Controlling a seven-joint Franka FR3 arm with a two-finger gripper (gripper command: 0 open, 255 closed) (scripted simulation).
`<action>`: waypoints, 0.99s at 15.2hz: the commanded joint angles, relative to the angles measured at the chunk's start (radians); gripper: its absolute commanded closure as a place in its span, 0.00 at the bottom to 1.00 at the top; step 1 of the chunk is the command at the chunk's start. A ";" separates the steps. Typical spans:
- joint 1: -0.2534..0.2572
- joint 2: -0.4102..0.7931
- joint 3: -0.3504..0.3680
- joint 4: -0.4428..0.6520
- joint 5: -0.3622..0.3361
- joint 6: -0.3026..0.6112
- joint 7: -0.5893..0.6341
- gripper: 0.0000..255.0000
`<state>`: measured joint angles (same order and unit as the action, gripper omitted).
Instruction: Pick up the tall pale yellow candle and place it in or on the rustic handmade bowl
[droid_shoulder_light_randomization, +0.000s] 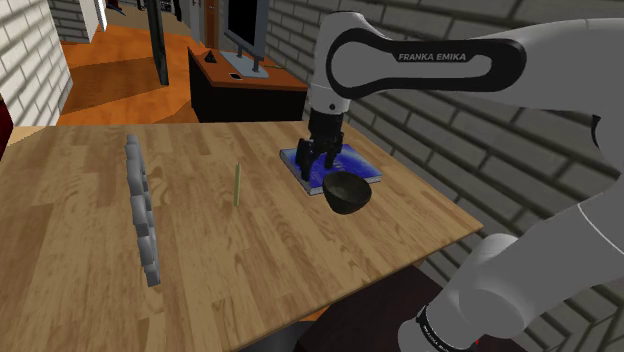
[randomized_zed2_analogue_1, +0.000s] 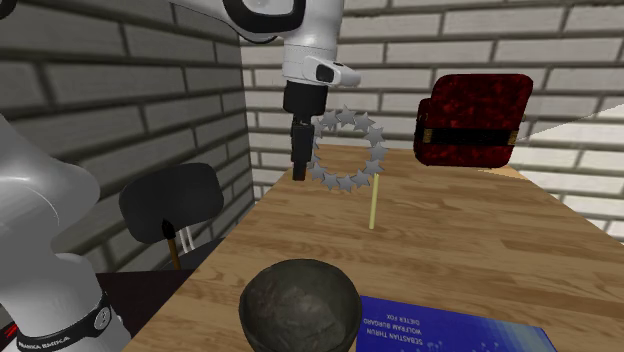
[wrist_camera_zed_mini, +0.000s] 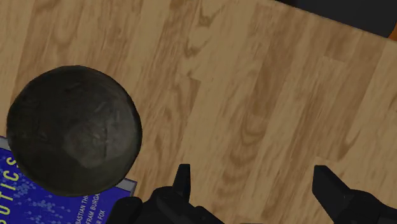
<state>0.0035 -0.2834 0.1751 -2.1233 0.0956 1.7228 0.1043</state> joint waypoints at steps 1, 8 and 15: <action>0.002 0.073 0.017 0.065 -0.008 0.011 0.036 0.00; 0.028 0.350 0.064 0.351 -0.067 0.009 0.166 0.00; 0.090 0.662 0.076 0.746 -0.150 -0.073 0.277 0.00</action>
<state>0.0847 0.3323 0.2516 -1.4350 -0.0422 1.6605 0.3678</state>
